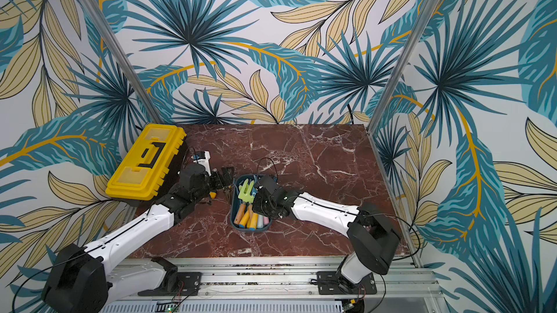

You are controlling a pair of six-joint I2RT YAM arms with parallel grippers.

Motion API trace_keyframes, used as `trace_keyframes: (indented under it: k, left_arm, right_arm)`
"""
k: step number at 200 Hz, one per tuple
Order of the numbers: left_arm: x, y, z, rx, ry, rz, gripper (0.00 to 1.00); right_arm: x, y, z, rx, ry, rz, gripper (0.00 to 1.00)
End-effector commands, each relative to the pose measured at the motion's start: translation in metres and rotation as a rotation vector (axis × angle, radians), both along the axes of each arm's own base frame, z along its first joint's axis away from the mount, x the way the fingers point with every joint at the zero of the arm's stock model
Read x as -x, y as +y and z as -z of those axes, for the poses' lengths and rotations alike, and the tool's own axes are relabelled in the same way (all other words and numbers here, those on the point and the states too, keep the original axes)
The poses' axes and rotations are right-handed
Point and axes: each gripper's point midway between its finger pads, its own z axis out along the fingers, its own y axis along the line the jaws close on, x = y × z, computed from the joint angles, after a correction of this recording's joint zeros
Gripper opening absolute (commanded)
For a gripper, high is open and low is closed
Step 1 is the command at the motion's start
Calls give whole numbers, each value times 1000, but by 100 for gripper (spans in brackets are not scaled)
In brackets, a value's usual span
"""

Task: Put the rake into the storage box
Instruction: Place the rake in the storage box.

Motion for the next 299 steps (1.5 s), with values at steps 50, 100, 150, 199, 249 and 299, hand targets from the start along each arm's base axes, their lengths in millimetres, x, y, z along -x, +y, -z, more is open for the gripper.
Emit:
trace_keyframes:
  k: [50, 100, 150, 199, 249, 299]
  left_arm:
    - [4, 6, -1, 1, -14, -10, 100]
    - [4, 5, -1, 3, -14, -6, 100]
    - [6, -6, -3, 26, -14, 56, 100]
    - [8, -13, -8, 45, -14, 88, 100]
    - [28, -20, -16, 33, 39, 99, 100]
    - [75, -3, -25, -124, 37, 22, 100]
  right_arm:
    - [-10, -4, 2, 74, -16, -20, 28]
    - [-10, -5, -11, 62, -44, -31, 38]
    - [-10, -20, -39, 73, -138, -34, 45]
    - [-11, -43, -81, 114, -311, -66, 71]
    - [-7, -88, -131, 248, -527, -88, 99]
    - [-3, -160, -164, 477, -755, 8, 99]
